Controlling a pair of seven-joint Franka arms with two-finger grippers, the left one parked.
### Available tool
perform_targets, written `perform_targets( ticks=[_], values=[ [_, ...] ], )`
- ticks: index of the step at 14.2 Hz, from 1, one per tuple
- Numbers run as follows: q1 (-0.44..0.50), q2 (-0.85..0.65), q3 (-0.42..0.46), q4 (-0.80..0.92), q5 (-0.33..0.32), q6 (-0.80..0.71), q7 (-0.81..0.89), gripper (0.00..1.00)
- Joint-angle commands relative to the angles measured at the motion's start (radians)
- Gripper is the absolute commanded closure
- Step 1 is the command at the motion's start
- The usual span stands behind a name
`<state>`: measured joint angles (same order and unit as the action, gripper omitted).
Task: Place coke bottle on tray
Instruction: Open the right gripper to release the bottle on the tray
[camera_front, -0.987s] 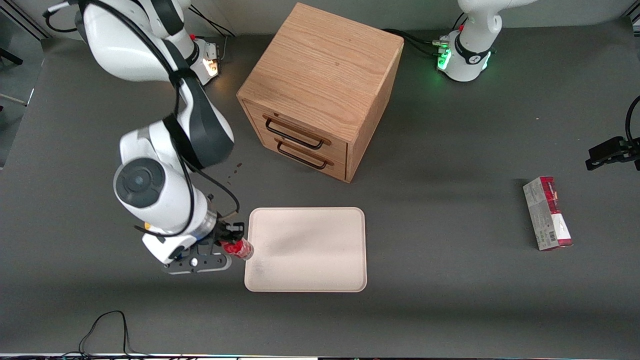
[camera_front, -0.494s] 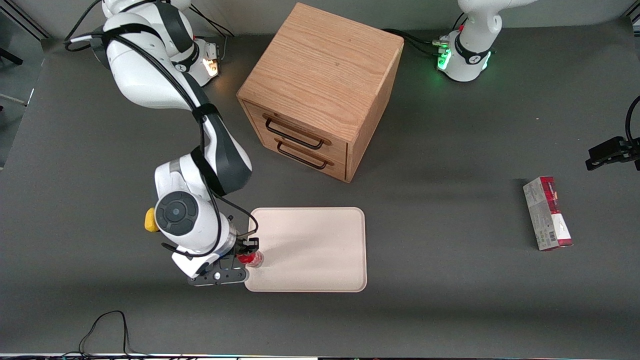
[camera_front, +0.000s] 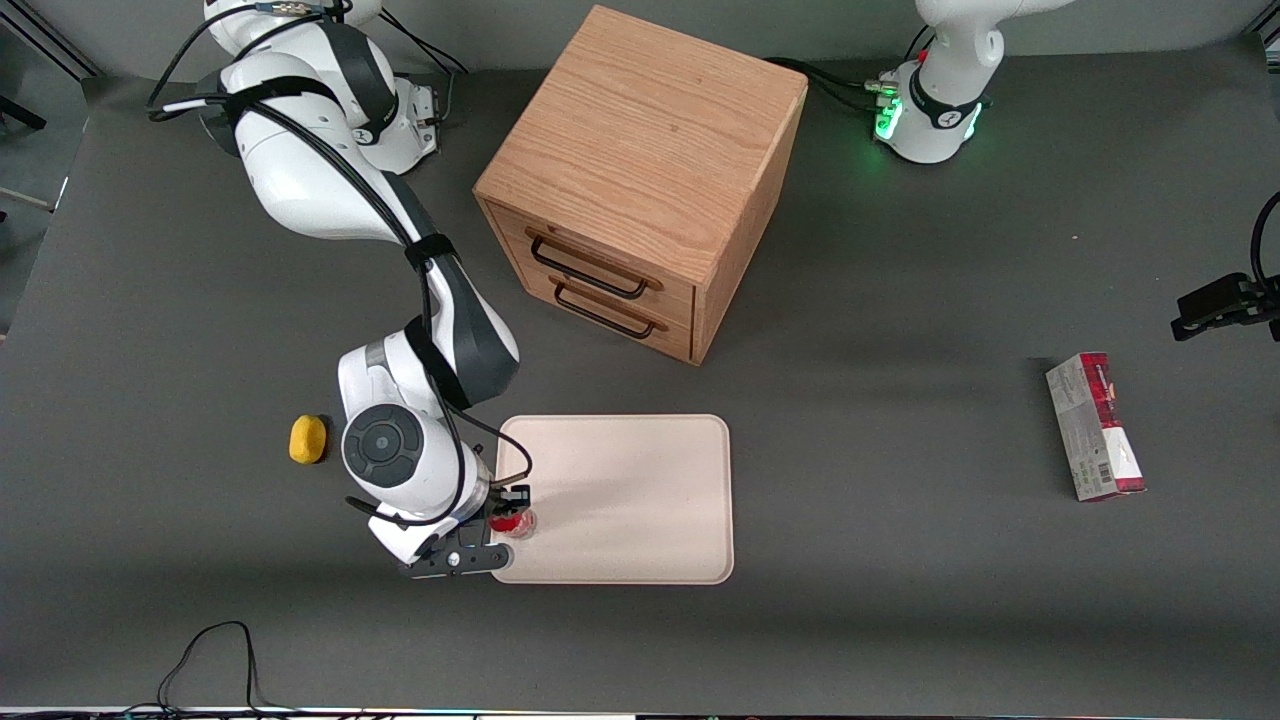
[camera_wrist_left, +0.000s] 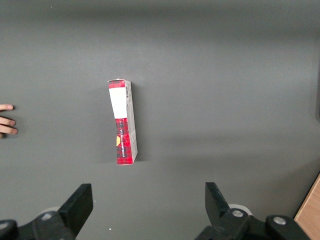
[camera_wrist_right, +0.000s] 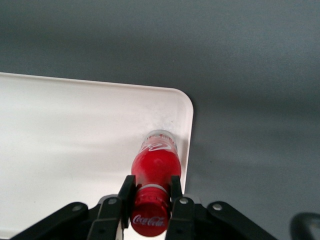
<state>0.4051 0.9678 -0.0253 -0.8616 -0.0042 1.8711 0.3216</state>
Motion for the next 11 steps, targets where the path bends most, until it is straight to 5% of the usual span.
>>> perform_targets(
  ticks=[1,4,11],
  values=[
    [0.003,-0.007,0.004,0.010,-0.002,-0.004,0.036,0.00],
    [0.008,-0.052,0.002,0.009,0.001,-0.038,0.065,0.00],
    [0.008,-0.285,0.002,0.009,0.001,-0.448,0.102,0.00]
  ],
)
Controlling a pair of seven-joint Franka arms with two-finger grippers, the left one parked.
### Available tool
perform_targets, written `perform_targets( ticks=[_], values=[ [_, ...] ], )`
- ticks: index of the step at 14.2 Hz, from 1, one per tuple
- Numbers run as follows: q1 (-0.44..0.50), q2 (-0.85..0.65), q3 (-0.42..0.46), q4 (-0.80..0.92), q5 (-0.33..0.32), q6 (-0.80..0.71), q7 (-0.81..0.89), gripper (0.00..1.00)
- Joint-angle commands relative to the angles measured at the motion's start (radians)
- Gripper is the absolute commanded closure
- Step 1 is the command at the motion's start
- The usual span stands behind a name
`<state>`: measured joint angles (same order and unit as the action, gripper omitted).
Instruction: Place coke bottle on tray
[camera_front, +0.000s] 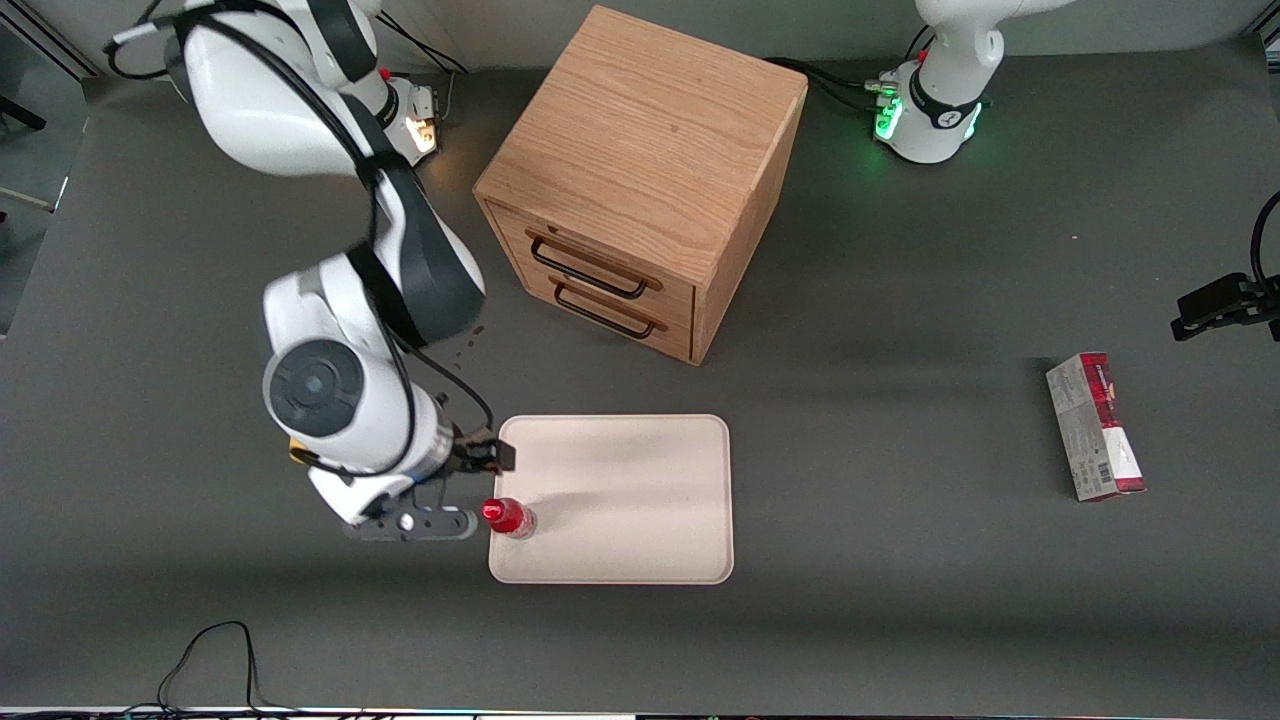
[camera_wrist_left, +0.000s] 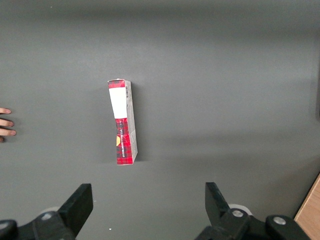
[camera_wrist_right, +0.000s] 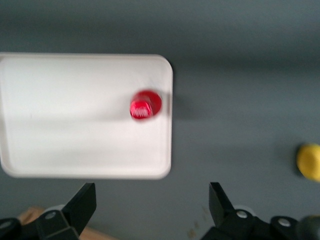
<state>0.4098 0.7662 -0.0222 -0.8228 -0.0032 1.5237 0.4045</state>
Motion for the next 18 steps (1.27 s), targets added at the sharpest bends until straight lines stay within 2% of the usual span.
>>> perform_targets(
  ticks=[1,3,7,11,14,16,18],
  values=[
    [0.000,-0.117,-0.004,-0.035,-0.001,-0.158,0.014,0.00],
    [-0.009,-0.198,-0.016,-0.088,-0.001,-0.214,0.002,0.00],
    [-0.011,-0.418,-0.103,-0.338,0.006,-0.189,-0.049,0.00],
    [-0.129,-0.651,-0.110,-0.640,0.015,-0.044,-0.150,0.00],
    [-0.210,-0.726,-0.105,-0.735,0.015,0.021,-0.237,0.00],
    [-0.276,-0.743,-0.102,-0.754,0.015,0.030,-0.306,0.00],
    [-0.302,-0.754,-0.104,-0.756,0.014,0.032,-0.326,0.00]
  ],
)
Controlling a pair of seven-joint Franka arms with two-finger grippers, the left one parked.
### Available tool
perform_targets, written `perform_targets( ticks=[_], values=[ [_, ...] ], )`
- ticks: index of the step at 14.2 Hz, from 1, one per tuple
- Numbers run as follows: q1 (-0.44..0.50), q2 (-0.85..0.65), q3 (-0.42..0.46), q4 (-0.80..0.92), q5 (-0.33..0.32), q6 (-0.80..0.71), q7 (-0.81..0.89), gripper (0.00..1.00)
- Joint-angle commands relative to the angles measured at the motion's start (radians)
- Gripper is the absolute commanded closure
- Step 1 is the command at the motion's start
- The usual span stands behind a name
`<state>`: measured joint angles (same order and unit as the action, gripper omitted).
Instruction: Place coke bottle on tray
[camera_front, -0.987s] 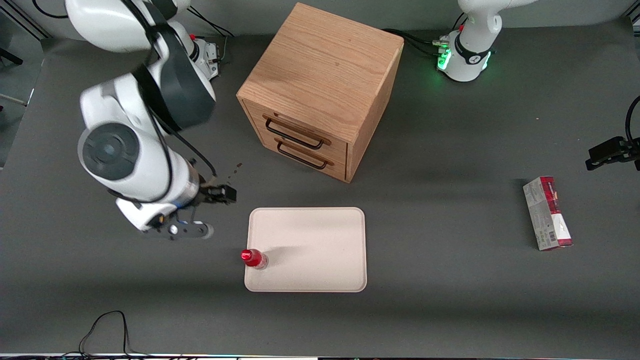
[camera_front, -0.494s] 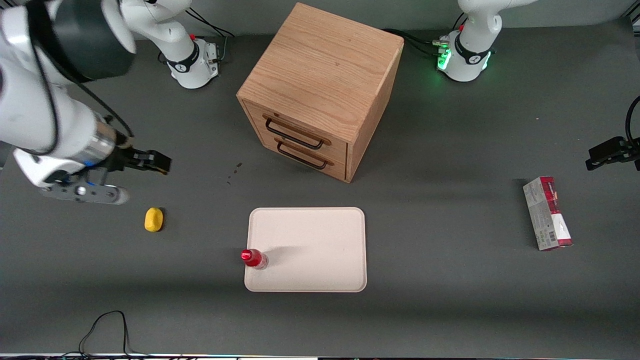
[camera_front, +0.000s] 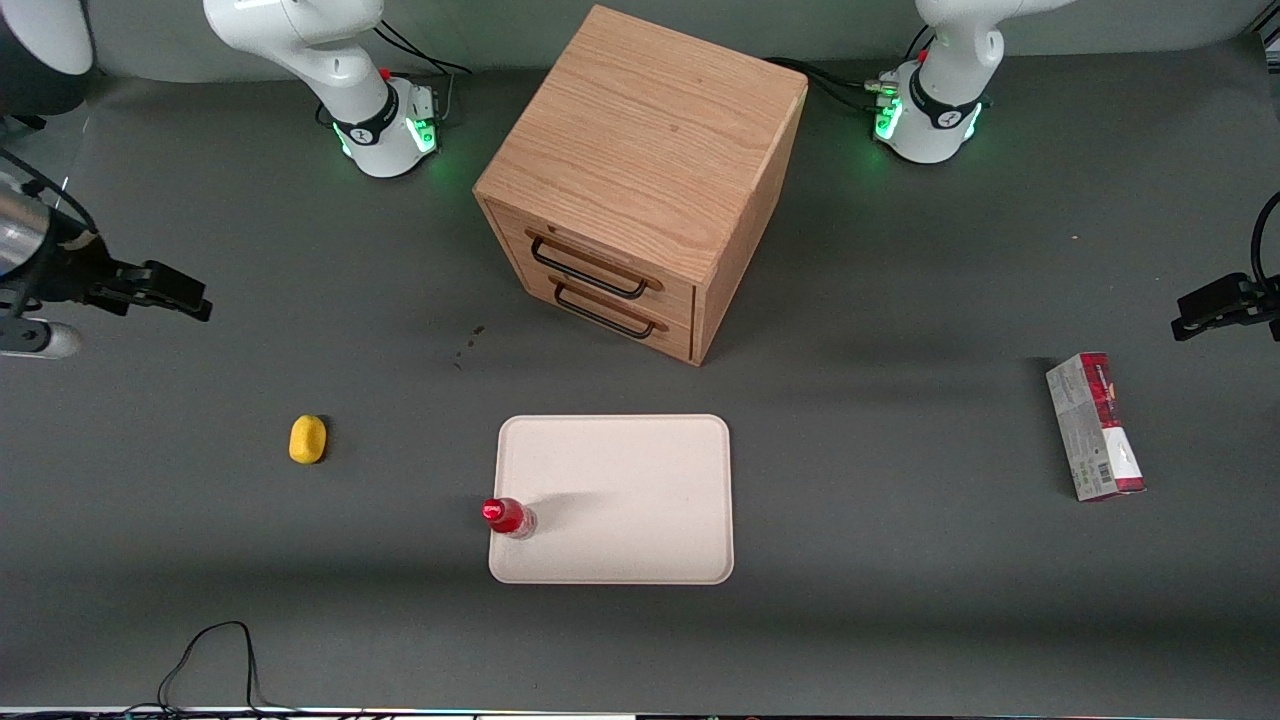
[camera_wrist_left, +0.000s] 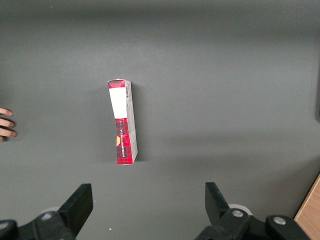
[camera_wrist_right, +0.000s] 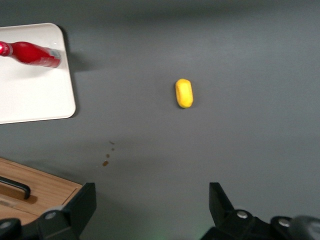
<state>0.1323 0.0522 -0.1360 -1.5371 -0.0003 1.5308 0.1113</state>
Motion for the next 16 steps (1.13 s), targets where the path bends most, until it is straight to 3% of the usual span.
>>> perform_targets(
  ticks=[1,16],
  values=[
    [-0.043,-0.040,0.010,-0.037,0.008,0.022,-0.038,0.00],
    [-0.068,-0.041,-0.002,-0.014,-0.003,-0.012,-0.085,0.00]
  ],
)
